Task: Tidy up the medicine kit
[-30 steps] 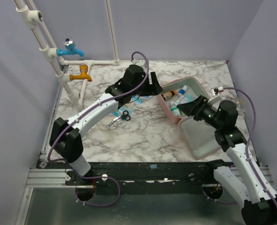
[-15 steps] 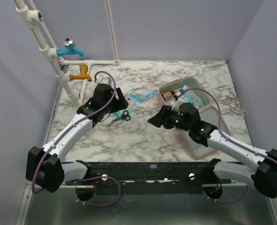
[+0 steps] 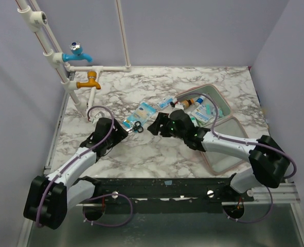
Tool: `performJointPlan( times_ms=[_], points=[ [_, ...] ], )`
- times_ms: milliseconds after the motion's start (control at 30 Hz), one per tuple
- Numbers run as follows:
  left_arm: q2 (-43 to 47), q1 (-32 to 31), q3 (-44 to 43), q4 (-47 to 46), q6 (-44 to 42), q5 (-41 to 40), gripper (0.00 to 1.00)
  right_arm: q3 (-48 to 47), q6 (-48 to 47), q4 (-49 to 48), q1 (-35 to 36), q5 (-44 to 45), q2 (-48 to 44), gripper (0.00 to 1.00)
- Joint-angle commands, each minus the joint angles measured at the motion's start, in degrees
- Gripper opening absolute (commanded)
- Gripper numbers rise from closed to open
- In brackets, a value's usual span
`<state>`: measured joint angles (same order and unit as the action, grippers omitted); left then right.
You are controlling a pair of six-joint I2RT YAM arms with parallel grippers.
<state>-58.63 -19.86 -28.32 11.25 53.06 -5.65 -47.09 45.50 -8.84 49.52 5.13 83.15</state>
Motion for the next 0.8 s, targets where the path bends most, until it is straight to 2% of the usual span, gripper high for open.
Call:
performJointPlan(
  times_ms=[0, 333, 767],
  points=[
    [-2.79, 1.53, 2.87, -7.83, 3.48, -0.07, 0.76, -3.47, -0.91, -2.51, 0.14, 4.45, 4.79, 0.70],
    [-9.31, 3.76, 4.63, -14.84, 4.52, 3.83, 0.76, -6.37, -3.71, -10.88, 0.12, 3.08, 16.09, 0.68],
    [-9.78, 3.86, 4.66, -14.86, 3.63, 4.32, 0.76, -11.28, -6.94, -19.42, 0.05, 2.49, 29.55, 0.63]
  ],
)
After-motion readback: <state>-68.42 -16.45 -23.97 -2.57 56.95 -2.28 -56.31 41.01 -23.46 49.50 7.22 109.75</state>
